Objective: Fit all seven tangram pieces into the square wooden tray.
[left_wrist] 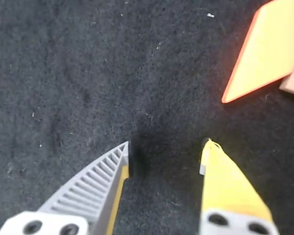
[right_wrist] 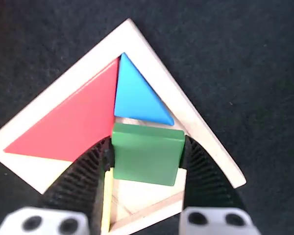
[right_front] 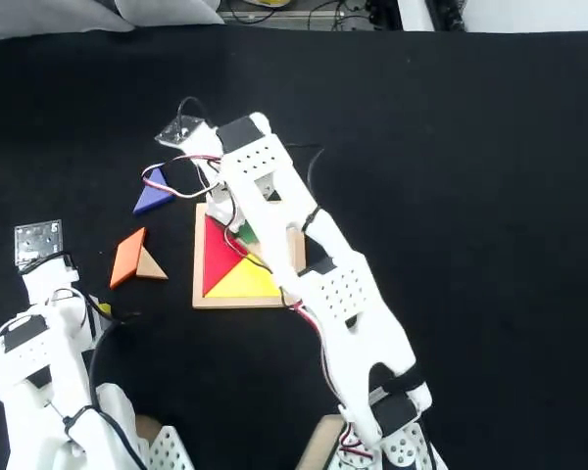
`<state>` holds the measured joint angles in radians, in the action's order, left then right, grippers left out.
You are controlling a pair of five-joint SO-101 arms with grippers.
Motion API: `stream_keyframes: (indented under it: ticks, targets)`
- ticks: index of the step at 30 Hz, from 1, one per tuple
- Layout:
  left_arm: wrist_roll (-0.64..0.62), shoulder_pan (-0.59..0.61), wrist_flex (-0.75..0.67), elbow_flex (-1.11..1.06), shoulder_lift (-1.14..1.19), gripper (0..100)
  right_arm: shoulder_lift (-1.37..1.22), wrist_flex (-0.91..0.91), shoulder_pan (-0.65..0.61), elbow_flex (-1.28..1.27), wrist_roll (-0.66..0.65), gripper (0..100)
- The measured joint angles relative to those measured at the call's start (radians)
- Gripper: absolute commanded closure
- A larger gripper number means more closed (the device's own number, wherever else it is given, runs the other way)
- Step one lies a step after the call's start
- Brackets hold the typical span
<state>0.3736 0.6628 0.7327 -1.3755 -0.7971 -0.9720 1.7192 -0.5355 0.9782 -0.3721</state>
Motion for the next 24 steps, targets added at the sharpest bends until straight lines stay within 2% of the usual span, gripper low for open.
stream_keyframes:
  ticks: [11,17,24]
  targets:
    - [0.0,0.0,0.0,0.0,0.0,76,-0.005,0.006,-0.011,0.025,0.015,89.0]
    - [0.0,0.0,0.0,-0.003,0.0,76,-0.005,0.006,-0.015,-0.008,0.051,74.5]
    - [0.0,0.0,0.0,-0.003,0.0,76,-0.005,0.006,-0.034,-0.04,0.057,74.0]
